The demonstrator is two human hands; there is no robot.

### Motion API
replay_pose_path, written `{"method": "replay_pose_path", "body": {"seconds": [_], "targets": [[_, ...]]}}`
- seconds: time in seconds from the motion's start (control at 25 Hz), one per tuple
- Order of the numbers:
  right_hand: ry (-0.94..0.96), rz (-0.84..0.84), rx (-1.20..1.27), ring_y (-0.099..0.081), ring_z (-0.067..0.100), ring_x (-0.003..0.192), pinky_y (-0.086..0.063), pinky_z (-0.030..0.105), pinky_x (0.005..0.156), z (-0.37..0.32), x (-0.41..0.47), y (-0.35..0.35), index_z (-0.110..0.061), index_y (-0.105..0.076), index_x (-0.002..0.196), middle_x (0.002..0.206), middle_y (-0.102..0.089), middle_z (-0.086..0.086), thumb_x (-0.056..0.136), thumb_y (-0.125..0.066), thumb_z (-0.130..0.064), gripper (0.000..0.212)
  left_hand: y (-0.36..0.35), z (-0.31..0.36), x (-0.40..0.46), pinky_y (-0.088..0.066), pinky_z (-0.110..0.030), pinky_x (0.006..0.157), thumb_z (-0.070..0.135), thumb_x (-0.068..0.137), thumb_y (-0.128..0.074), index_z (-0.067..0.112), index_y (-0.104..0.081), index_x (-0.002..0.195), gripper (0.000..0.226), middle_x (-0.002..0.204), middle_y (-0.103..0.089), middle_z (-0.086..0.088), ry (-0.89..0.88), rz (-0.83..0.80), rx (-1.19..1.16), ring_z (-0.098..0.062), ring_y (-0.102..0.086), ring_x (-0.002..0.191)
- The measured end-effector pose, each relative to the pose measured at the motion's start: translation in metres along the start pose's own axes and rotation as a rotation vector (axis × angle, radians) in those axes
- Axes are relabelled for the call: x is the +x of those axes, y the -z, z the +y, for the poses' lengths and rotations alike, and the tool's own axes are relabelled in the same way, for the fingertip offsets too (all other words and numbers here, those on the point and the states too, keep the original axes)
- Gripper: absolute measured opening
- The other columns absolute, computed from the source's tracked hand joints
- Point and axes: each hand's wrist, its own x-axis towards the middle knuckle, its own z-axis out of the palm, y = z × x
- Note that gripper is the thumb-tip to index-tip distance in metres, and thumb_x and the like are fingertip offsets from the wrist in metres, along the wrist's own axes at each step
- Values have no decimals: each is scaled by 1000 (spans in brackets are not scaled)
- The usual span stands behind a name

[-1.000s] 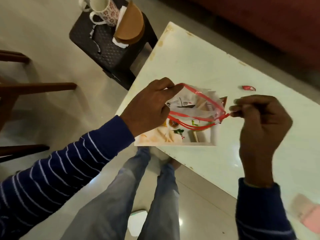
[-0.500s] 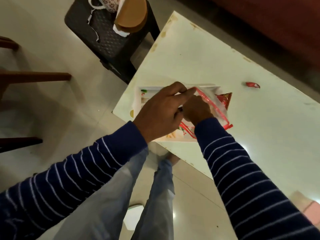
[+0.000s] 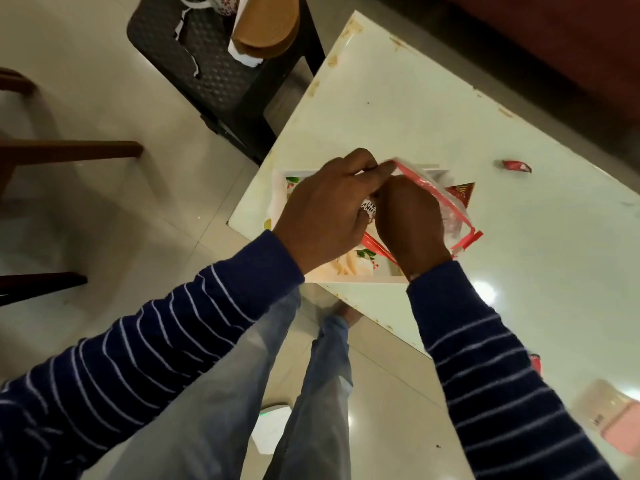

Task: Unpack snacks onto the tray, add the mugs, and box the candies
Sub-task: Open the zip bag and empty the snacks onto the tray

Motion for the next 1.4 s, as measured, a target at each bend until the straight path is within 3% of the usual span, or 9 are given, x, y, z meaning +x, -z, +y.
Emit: {"method": "replay_pose_path", "body": {"seconds": [0.16,0.24,0.44,0.64,0.88,1.04,1.12,1.28,1.4], "targets": [[-52,303,346,-66,1,82,-40,1,64,12,-69,45,-24,-67,119,106,-74,-7,98,-57,-28,23,9,-4,12,-58,-41,72,-5,81,-64,13,-48,144,67,117,-58,-7,9,-5,76,-24,-58,97],[-107,382,661,-70,-2,75,-47,5,51,26,-113,72,-37,-67,113,99,-74,-23,92,-61,-35,21,13,-8,16,-57,-42,69,-7,81,-63,14,-48,144,68,116,-57,-6,26,-7,116,-24,-57,95],[-517,465,1269,-69,12,73,-51,17,52,102,-156,49,-20,-71,111,101,-76,6,98,-57,-34,24,21,-18,15,-58,-45,73,-11,80,-59,12,-48,145,70,120,-59,-9,8,8,190,-28,-59,98],[-642,256,1169,-65,17,69,-51,20,52,157,-131,-39,-3,-68,115,100,-73,20,99,-57,-29,32,23,-15,9,-58,-43,79,-5,79,-58,12,-48,145,69,129,-58,-8,28,30,185,-28,-61,103],[-572,55,986,-62,19,67,-46,25,51,166,-75,-98,-7,-69,110,91,-74,9,97,-59,-39,35,9,-20,5,-58,-45,70,22,88,-61,19,-26,154,75,133,-53,-7,55,-60,206,-27,-61,96],[-536,-38,754,-68,27,82,-54,34,64,160,-56,-106,-8,-61,122,111,-70,16,97,-56,-42,42,3,-16,-2,-57,-46,63,23,86,-62,27,-20,155,81,119,-55,-7,35,-132,127,-27,-60,87],[-560,93,563,-68,34,98,-53,32,84,150,-62,-91,-7,-55,131,121,-66,20,97,-58,-37,45,1,-16,-6,-56,-46,63,22,86,-62,30,-18,155,82,111,-57,-7,35,-149,101,-26,-60,86],[-419,774,706,-68,5,69,-46,9,68,99,-105,-14,-16,-69,104,92,-73,5,91,-59,-19,16,-4,-19,-11,-57,-44,63,23,85,-65,34,-18,153,84,103,-57,-5,21,-153,99,-23,-58,80],[-32,653,964,-73,15,78,-56,23,69,35,-126,27,-28,-72,94,88,-74,0,89,-57,-15,20,-8,-18,-13,-59,-47,70,26,85,-71,40,-10,149,89,112,-58,-7,11,-187,92,-25,-62,89]]}}
